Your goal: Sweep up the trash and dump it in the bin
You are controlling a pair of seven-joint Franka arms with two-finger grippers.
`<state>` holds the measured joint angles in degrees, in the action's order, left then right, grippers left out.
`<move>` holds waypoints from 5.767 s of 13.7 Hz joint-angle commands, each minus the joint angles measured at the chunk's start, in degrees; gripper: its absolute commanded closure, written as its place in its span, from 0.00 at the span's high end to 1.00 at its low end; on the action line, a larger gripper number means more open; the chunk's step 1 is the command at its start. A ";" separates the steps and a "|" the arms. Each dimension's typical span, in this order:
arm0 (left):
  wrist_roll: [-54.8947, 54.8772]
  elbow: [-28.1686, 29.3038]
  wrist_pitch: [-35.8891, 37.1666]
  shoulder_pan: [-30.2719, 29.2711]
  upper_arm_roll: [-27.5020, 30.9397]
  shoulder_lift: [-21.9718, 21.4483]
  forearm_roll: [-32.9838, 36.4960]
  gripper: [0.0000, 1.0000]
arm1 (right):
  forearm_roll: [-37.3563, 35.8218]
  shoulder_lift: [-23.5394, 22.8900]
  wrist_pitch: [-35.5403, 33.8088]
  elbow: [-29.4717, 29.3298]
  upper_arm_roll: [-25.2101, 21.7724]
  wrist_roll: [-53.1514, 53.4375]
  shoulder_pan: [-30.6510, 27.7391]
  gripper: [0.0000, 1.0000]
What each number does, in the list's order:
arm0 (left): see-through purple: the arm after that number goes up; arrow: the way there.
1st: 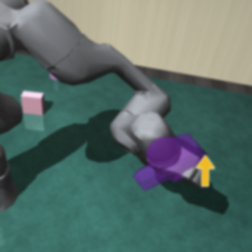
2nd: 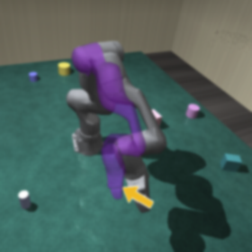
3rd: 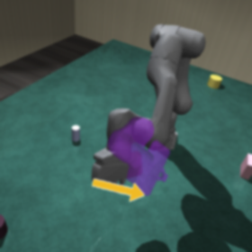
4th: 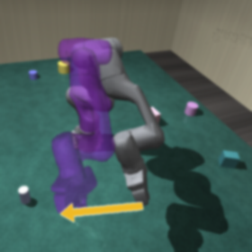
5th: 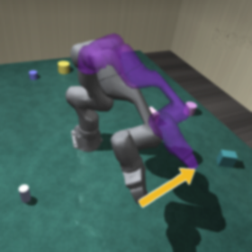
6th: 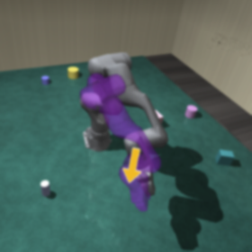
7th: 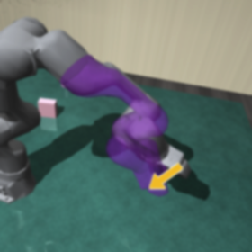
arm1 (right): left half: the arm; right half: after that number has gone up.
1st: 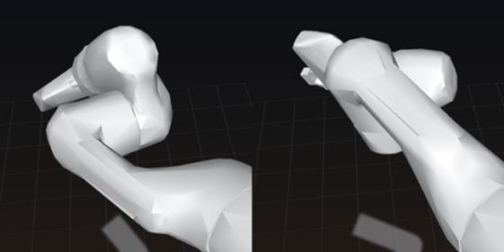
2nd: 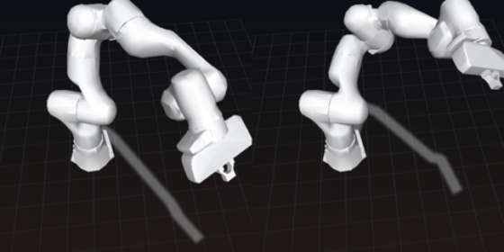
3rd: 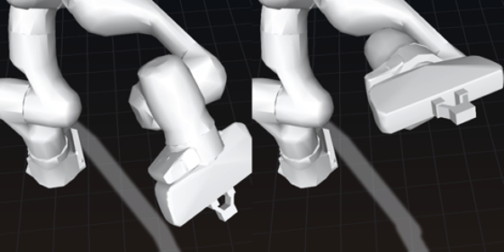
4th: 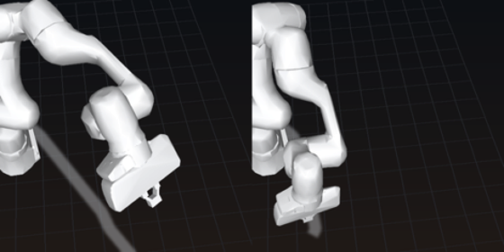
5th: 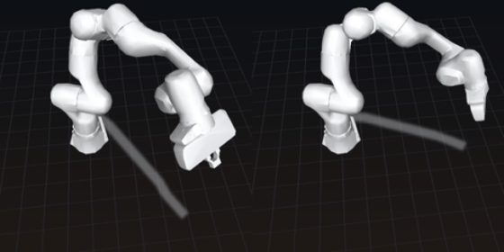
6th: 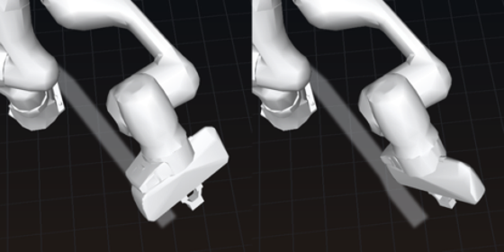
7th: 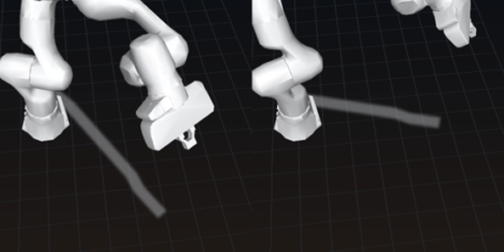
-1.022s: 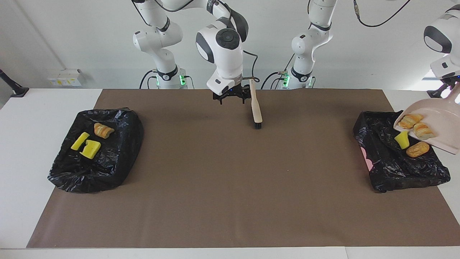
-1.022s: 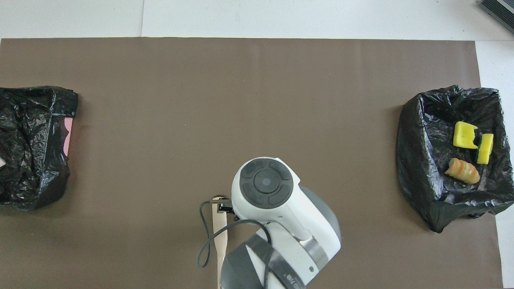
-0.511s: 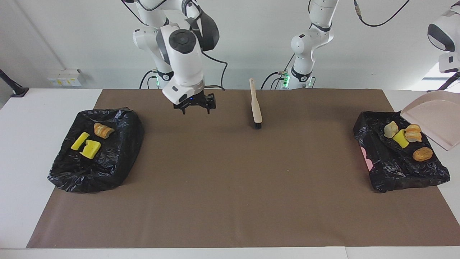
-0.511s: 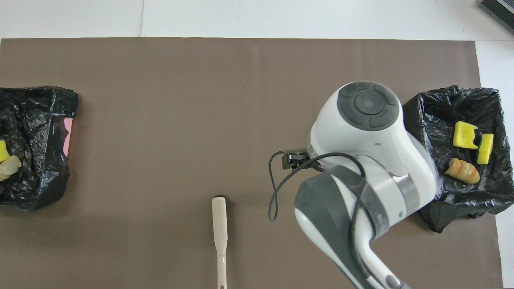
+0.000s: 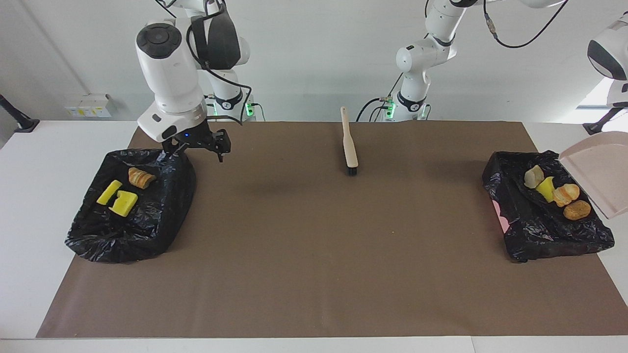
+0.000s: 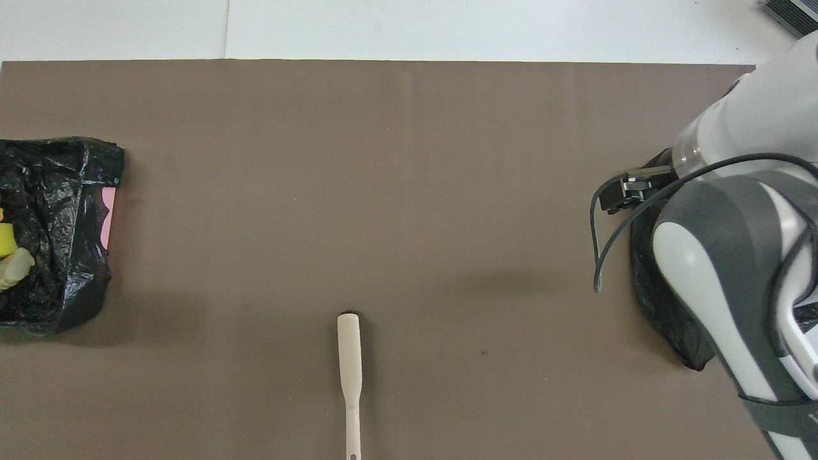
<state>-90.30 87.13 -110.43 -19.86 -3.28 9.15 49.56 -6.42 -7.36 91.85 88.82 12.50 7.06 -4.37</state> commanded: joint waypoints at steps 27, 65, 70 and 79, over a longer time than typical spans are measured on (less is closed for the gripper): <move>106.98 5.33 1.81 42.88 -0.49 0.24 -50.00 0.00 | 7.04 6.92 -9.32 -5.76 -10.92 -3.19 1.30 1.00; 109.92 18.08 1.71 36.84 0.30 -2.02 -54.39 1.00 | 6.95 6.92 -9.85 -6.03 -10.74 -3.46 1.21 1.00; 102.17 18.08 7.59 30.06 0.30 -6.07 -50.38 1.00 | 7.04 6.92 -9.85 -6.03 -10.74 -3.37 1.21 1.00; 92.51 17.29 9.62 21.45 0.38 -11.43 -47.63 1.00 | 6.95 6.92 -9.85 -6.03 -10.74 -3.37 1.21 1.00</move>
<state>4.69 103.79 -101.69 3.56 -2.38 -0.14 1.15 -0.48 -1.75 82.06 81.37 1.63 2.92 -2.85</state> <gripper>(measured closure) 0.000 0.000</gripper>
